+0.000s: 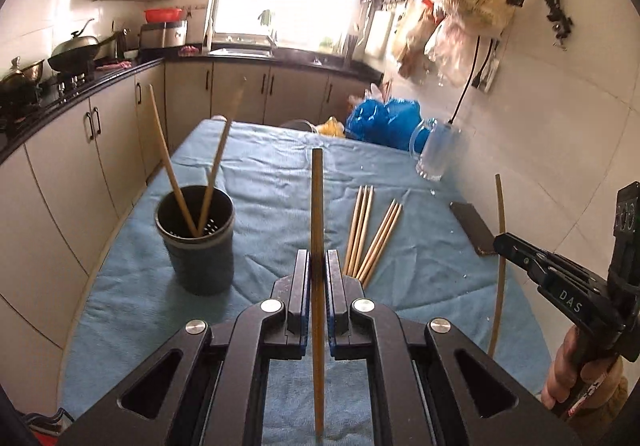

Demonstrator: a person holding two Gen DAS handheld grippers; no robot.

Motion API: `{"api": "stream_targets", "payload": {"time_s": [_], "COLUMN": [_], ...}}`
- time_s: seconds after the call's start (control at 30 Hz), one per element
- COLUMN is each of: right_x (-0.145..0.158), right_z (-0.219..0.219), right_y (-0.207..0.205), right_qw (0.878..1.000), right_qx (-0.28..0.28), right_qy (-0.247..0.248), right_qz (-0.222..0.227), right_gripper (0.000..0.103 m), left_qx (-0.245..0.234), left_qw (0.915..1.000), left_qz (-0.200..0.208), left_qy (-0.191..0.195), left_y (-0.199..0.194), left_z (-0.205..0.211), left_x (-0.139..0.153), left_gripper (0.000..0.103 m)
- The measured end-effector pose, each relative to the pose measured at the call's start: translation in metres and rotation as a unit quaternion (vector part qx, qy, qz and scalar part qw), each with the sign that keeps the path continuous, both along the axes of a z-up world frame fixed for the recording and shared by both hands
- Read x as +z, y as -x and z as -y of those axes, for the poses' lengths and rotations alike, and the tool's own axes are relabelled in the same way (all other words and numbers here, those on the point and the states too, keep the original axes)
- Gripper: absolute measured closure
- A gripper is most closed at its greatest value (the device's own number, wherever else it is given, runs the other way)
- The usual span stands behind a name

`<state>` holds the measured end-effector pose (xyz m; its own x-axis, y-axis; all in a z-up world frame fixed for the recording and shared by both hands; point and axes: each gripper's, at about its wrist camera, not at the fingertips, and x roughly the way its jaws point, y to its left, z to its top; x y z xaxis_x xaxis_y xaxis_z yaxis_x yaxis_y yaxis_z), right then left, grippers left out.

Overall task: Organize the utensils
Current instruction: 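Lift both chopsticks upright and carry them over the grey holder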

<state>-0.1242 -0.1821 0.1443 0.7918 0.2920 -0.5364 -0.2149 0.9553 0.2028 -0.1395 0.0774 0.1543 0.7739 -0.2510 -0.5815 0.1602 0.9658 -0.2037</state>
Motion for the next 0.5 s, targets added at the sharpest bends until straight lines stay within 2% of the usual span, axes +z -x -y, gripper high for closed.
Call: {"api": "stream_targets", "payload": {"time_s": [0.23, 0.5], "right_x": [0.026, 0.056], "right_z": [-0.022, -0.063], "right_y": [0.009, -0.004], "right_qw": [0.998, 0.993], "right_qx": [-0.001, 0.017], "right_qy": [-0.026, -0.033], "right_qz": [0.061, 0.111], "right_gripper": [0.096, 0.096], "left_qx": [0.006, 0.025], "left_qw": [0.9992, 0.9958], "left_qz": [0.031, 0.085], "left_qy": [0.026, 0.024], "left_y": [0.015, 0.024], "left_z": [-0.025, -0.049], "left_x": [0.030, 0.067], "left_gripper": [0.097, 0.097]}}
